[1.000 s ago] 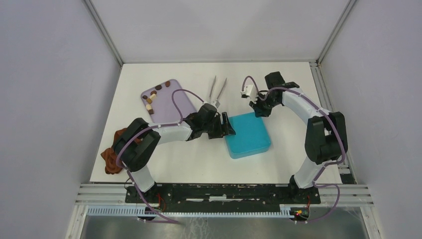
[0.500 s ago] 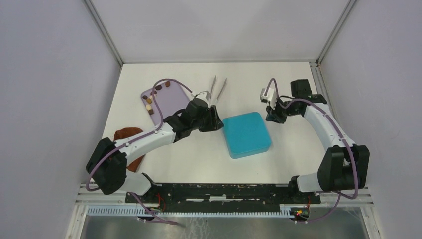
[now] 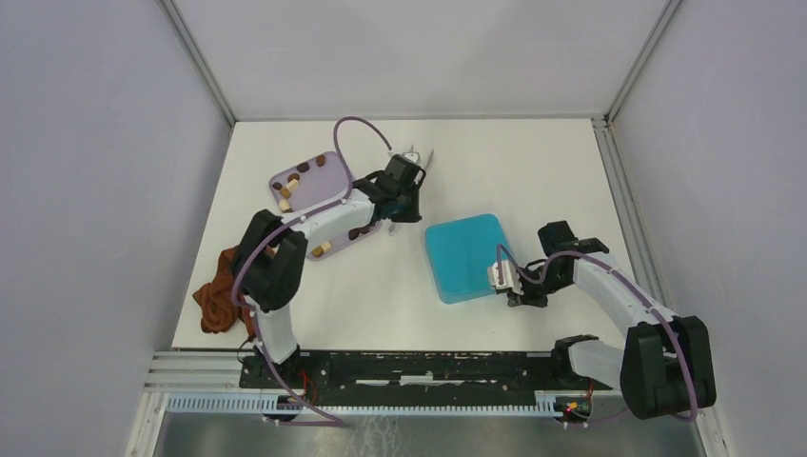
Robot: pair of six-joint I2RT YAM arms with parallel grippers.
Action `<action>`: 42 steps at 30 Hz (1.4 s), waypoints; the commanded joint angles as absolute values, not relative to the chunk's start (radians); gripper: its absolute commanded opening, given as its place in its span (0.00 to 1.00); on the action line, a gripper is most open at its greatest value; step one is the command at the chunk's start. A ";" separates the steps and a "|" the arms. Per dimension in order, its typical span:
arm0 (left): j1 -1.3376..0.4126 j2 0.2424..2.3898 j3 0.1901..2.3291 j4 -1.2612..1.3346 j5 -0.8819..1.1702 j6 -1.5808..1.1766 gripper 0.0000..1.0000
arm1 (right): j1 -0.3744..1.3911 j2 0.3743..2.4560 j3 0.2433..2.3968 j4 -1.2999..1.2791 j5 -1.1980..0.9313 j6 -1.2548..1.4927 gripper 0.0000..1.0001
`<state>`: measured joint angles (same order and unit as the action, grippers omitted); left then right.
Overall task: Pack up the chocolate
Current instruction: Close the box lid on the packing box.
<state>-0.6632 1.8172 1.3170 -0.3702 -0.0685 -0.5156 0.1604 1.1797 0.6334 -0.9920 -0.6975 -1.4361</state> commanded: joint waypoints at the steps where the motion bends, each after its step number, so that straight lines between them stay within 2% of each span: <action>1: -0.663 1.901 1.403 -0.419 -0.007 -0.427 0.19 | 0.173 1.142 0.600 -0.687 -0.632 -1.314 0.01; 6: -0.668 1.931 1.362 -0.374 0.106 -0.419 0.19 | 0.175 1.214 0.674 -0.507 -0.572 -1.128 0.00; 13: -0.744 1.886 1.248 -0.211 0.231 -0.426 0.18 | 0.174 1.373 0.876 -0.430 -0.534 -0.994 0.03; 20: -0.916 1.802 1.064 0.101 0.192 -0.596 0.18 | 0.111 1.485 1.097 -0.485 -0.527 -0.861 0.07; 23: -0.956 1.742 1.026 0.124 0.117 -0.601 0.18 | 0.023 1.441 1.133 -0.522 -0.569 -0.884 0.23; 27: -0.951 1.583 0.978 0.041 -0.080 -0.563 0.19 | -0.033 1.384 1.110 -0.472 -0.634 -0.831 0.56; 29: -0.909 1.533 0.996 -0.023 -0.138 -0.542 0.29 | -0.047 1.389 1.085 -0.376 -0.696 -0.662 0.71; 32: -0.801 1.512 1.049 -0.068 -0.106 -0.546 0.51 | -0.069 1.455 1.055 -0.246 -0.815 -0.397 0.77; 35: -0.705 1.551 1.108 -0.059 0.009 -0.563 0.70 | -0.081 1.498 0.972 -0.031 -0.785 -0.091 0.85; 37: -0.672 1.628 1.191 -0.091 0.057 -0.552 0.71 | -0.084 1.523 0.941 0.066 -0.748 0.023 0.97; 42: -0.656 1.874 1.413 -0.189 0.070 -0.527 0.72 | -0.085 1.620 0.922 0.186 -0.732 0.227 0.98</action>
